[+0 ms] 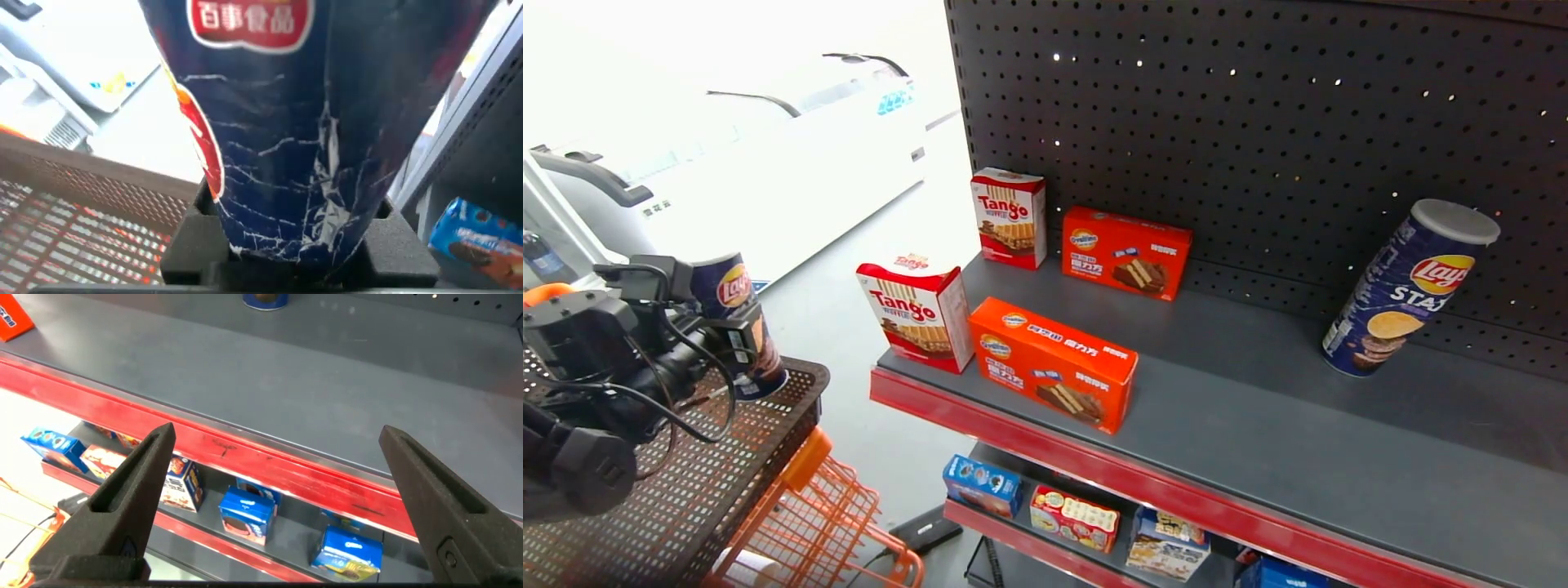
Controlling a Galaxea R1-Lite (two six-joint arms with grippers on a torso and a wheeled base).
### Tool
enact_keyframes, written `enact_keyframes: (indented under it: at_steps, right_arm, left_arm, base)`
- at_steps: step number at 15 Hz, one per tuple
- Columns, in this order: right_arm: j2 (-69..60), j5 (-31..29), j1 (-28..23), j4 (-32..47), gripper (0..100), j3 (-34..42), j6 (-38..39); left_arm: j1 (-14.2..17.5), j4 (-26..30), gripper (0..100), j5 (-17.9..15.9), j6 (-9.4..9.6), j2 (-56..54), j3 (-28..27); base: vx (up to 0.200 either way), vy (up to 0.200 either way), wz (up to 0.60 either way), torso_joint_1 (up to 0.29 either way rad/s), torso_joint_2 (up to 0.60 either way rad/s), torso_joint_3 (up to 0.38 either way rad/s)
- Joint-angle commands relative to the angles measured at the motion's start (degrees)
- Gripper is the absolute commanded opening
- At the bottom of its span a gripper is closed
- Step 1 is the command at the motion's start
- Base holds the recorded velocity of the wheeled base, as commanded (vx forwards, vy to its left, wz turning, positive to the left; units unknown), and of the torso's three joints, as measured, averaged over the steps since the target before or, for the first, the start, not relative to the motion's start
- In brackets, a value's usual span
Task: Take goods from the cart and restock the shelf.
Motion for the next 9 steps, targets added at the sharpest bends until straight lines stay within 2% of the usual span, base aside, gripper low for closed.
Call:
enact_keyframes:
  at_steps: [1, 3, 5, 7, 9]
  right_arm:
    - [0.1, 0.0, 0.0, 0.0, 100, 0.0, 0.0]
    - [0.1, 0.0, 0.0, 0.0, 100, 0.0, 0.0]
    - [0.1, 0.0, 0.0, 0.0, 100, 0.0, -0.1]
    - [0.1, 0.0, 0.0, 0.0, 100, 0.0, -0.1]
    - [0.1, 0.0, 0.0, 0.0, 100, 0.0, -0.1]
  left_arm:
    - [-1.4, 1.7, 0, -0.7, 0.50, -9.7, 0.7]
    - [-4.3, 4.9, 0, -0.8, 0.50, -16.1, 3.5]
    - [-6.5, 17.0, 0, -1.1, 0.06, -25.4, 4.7]
    - [-9.0, 24.6, 0, -4.2, -0.12, -32.7, 4.9]
    - [-9.8, 26.9, 0, -5.2, -0.12, -36.6, 5.7]
  base:
    - [0.000, 0.000, 0.00, 0.000, 0.00, 0.000]
    - [0.000, 0.000, 0.00, 0.000, 0.00, 0.000]
    - [0.000, 0.000, 0.00, 0.000, 0.00, 0.000]
    - [0.000, 0.000, 0.00, 0.000, 0.00, 0.000]
    - [0.000, 0.000, 0.00, 0.000, 0.00, 0.000]
